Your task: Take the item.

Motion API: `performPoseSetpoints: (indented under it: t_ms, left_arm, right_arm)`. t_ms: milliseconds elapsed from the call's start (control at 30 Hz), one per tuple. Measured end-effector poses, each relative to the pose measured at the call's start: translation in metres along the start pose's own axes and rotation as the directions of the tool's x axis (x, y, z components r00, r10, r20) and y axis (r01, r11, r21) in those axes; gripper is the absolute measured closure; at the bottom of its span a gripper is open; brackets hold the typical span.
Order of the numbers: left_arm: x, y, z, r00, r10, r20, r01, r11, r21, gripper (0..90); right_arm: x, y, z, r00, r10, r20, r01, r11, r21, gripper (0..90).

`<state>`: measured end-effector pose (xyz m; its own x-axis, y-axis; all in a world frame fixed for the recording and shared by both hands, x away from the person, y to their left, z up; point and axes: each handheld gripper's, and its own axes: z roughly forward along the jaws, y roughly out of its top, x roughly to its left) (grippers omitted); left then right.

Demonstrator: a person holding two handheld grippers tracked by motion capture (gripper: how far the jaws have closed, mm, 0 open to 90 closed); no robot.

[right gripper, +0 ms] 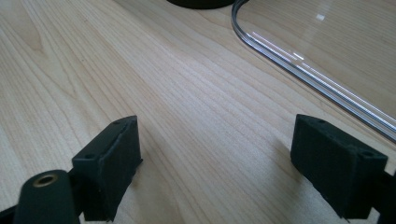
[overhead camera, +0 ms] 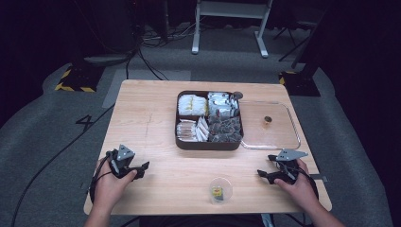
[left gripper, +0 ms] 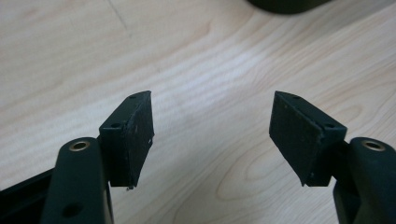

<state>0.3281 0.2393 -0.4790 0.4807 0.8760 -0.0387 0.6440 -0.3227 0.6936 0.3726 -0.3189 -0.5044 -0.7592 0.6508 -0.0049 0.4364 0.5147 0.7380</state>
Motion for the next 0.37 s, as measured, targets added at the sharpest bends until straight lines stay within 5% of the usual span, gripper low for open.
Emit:
performPoseSetpoints:
  t_ms: [200, 367]
  left_arm:
    - [0.001, -0.010, 0.011, 1.0000, 0.000, 0.003, -0.001, 0.9990, 0.045, 26.9]
    - [0.002, -0.014, 0.016, 0.9999, 0.016, -0.005, -0.016, 0.9991, 0.038, 22.3]
  right_arm:
    - [0.000, 0.000, 0.000, 1.0000, 0.000, 0.000, 0.000, 1.000, 0.000, 16.2]
    - [0.000, 0.000, 0.000, 1.0000, 0.000, -0.001, 0.000, 1.000, 0.000, 16.2]
